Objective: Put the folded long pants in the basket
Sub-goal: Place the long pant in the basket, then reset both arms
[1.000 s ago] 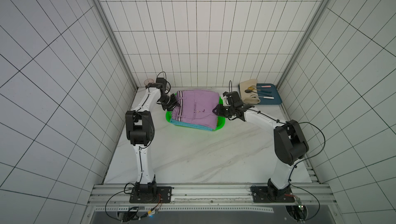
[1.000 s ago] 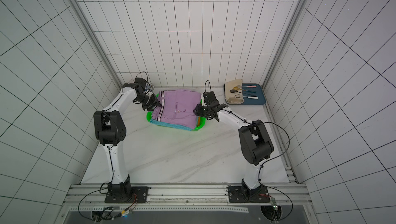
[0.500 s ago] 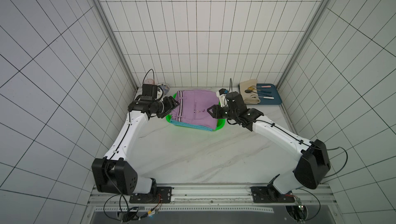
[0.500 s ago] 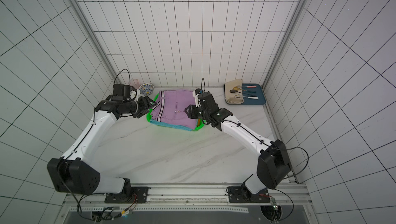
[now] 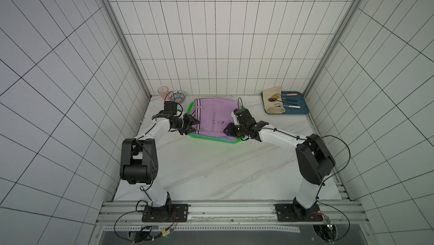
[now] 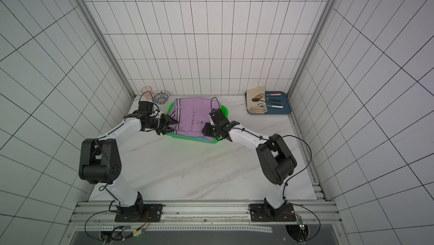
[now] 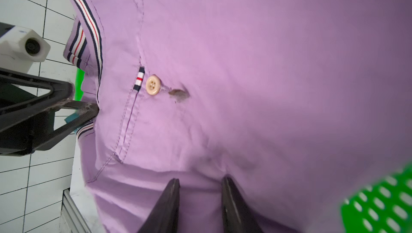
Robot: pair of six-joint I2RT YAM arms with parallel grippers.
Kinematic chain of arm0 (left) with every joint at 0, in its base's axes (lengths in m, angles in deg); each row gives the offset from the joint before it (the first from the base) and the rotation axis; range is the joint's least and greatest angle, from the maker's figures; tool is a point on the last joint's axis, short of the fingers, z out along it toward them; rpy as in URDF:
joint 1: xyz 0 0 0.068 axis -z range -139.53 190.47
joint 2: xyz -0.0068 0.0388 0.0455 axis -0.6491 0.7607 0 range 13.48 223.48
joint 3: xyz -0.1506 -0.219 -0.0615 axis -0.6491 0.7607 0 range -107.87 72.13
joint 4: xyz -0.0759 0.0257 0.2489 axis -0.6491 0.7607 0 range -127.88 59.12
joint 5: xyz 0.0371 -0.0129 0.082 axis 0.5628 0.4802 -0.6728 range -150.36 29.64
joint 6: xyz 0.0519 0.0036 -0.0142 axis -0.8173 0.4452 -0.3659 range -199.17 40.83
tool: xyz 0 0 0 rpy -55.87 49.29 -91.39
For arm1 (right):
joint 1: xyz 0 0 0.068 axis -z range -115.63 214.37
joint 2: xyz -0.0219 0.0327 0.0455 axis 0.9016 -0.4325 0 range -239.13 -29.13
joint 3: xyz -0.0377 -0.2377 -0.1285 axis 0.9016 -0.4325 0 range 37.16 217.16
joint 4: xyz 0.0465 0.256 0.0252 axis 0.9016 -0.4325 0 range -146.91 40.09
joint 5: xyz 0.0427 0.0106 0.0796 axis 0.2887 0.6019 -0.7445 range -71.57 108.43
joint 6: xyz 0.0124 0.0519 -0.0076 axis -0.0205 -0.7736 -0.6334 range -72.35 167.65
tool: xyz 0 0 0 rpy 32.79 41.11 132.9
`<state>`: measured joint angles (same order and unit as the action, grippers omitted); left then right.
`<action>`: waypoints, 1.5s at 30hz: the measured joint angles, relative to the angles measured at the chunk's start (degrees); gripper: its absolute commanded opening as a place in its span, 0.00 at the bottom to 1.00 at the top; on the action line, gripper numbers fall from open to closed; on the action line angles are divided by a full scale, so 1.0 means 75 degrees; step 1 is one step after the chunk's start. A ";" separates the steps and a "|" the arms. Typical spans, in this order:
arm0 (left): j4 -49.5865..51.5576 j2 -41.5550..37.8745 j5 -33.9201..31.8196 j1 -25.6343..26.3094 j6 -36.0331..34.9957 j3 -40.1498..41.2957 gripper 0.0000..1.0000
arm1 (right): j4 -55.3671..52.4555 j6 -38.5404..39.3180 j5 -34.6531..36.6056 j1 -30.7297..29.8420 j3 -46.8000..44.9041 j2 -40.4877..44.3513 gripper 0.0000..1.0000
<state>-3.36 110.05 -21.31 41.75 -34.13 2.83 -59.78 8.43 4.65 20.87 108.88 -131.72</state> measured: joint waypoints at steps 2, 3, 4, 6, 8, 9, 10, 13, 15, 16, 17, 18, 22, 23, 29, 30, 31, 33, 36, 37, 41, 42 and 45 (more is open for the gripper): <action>0.0178 -0.0323 -0.0038 0.0009 0.0096 -0.0017 0.54 | -0.0289 -0.0044 0.0143 -0.0012 -0.0012 0.0306 0.37; 0.0309 -0.0458 -0.0052 0.0020 0.0152 -0.0090 0.55 | -0.0513 -0.0035 0.0251 -0.0026 0.0000 0.0539 0.39; 0.0469 -0.0560 -0.0085 0.0044 0.0219 -0.0262 0.56 | -0.0714 -0.0012 0.0376 -0.0044 0.0020 0.0778 0.40; 0.0705 -0.0641 -0.0207 0.0137 0.0306 -0.0822 0.59 | -0.1139 0.0082 0.0731 -0.0052 0.0251 0.1172 0.44; 0.0758 -0.0635 -0.0312 0.0236 0.0376 -0.1527 0.61 | -0.1448 0.0265 0.1055 -0.0041 0.0825 0.1341 0.44; 0.0694 -0.0629 -0.0353 0.0271 0.0417 -0.1891 0.61 | -0.1510 0.0388 0.1212 0.0006 0.1221 0.1341 0.44; 0.0609 -0.0609 -0.0388 0.0309 0.0437 -0.2221 0.61 | -0.1515 0.0501 0.1335 0.0041 0.1571 0.1294 0.43; 0.0166 -0.0207 -0.0452 0.0329 0.0478 -0.3019 0.61 | -0.1416 0.0813 0.1521 0.0309 0.2471 0.0863 0.41; -0.0119 0.0452 -0.0431 0.0323 0.0455 -0.3561 0.61 | -0.1230 0.0962 0.1603 0.0568 0.2818 0.0358 0.40; -0.0224 0.0866 -0.0417 0.0323 0.0420 -0.3809 0.61 | -0.1151 0.1014 0.1638 0.0714 0.2940 0.0015 0.39; -0.0303 0.1329 -0.0385 0.0323 0.0388 -0.4054 0.61 | -0.1081 0.1035 0.1655 0.0836 0.3008 -0.0326 0.38; -0.0347 0.1824 -0.0356 0.0323 0.0350 -0.4290 0.61 | -0.1017 0.1046 0.1649 0.0970 0.3045 -0.0726 0.37; -0.0289 0.3704 -0.0259 0.0332 0.0254 -0.4887 0.61 | -0.1000 0.0988 0.1399 0.1361 0.3060 -0.2282 0.34; -0.0280 0.3995 -0.0192 0.0341 0.0245 -0.4913 0.61 | -0.0912 0.0903 0.1241 0.1422 0.3060 -0.2492 0.34; -0.0047 0.4135 -0.0198 0.0382 0.0207 -0.5196 0.65 | -0.0903 0.0901 0.1174 0.1521 0.3048 -0.2078 0.35; 0.0029 0.4030 -0.0245 0.0391 0.0207 -0.5184 0.68 | -0.0976 0.0918 0.1177 0.1533 0.3040 -0.1955 0.36; 0.0090 0.3888 -0.0289 0.0405 0.0233 -0.5135 0.73 | -0.1049 0.0947 0.1177 0.1545 0.3008 -0.1769 0.37; 0.0166 0.3372 -0.0437 0.0437 0.0268 -0.4852 0.90 | -0.1142 0.1061 0.1180 0.1556 0.2827 -0.1239 0.40; 0.0085 0.1754 -0.0924 0.0478 0.0265 -0.3800 0.97 | -0.0962 0.1399 0.1311 0.1556 0.1982 0.0306 0.44; -0.0079 0.0921 -0.1189 0.0493 0.0254 -0.3258 0.97 | -0.0752 0.1577 0.1425 0.1547 0.1492 0.1023 0.46; -0.1323 -0.2704 -0.2550 0.0560 0.0137 -0.0973 0.98 | 0.0828 0.2503 0.2597 0.1480 -0.1145 0.4057 0.56; -0.1880 -0.3713 -0.3037 0.0571 0.0050 -0.0204 0.98 | 0.1489 0.2903 0.2975 0.1466 -0.2043 0.4750 0.59; -0.3990 -0.6076 -0.4371 0.0586 -0.0303 0.2352 0.98 | 0.3197 0.4092 0.3826 0.1463 -0.4476 0.5866 0.91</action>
<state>-33.28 64.48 -54.10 46.15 -36.40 20.47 -35.80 39.11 33.34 31.84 75.31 -87.72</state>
